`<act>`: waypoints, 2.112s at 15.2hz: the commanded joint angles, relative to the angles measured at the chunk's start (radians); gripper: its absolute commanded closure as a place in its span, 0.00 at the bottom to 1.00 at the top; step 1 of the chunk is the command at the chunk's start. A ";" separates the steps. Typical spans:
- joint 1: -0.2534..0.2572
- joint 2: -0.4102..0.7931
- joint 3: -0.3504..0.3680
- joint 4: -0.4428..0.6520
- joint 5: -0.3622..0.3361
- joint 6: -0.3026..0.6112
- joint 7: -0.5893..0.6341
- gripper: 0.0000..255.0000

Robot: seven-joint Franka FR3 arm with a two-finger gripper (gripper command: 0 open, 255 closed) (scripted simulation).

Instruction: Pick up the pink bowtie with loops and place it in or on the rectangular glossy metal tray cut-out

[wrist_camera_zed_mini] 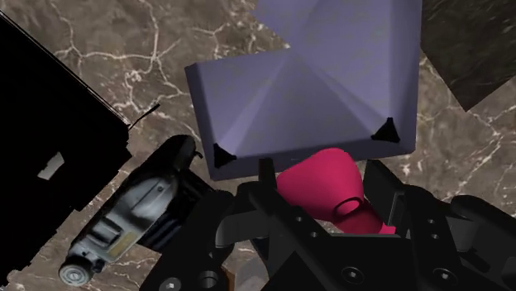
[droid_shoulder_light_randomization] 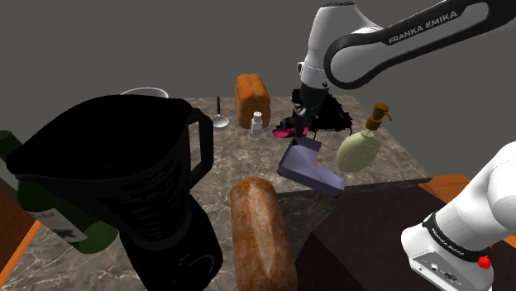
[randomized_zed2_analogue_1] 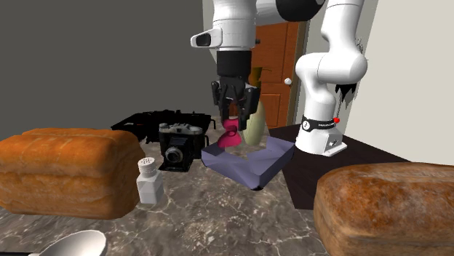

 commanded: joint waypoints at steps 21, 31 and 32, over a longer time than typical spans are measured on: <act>-0.020 -0.156 -0.052 -0.383 0.021 0.227 -0.097 1.00; -0.020 -0.156 -0.052 -0.383 0.021 0.227 -0.097 0.00; -0.020 -0.156 -0.052 -0.383 0.021 0.227 -0.097 0.00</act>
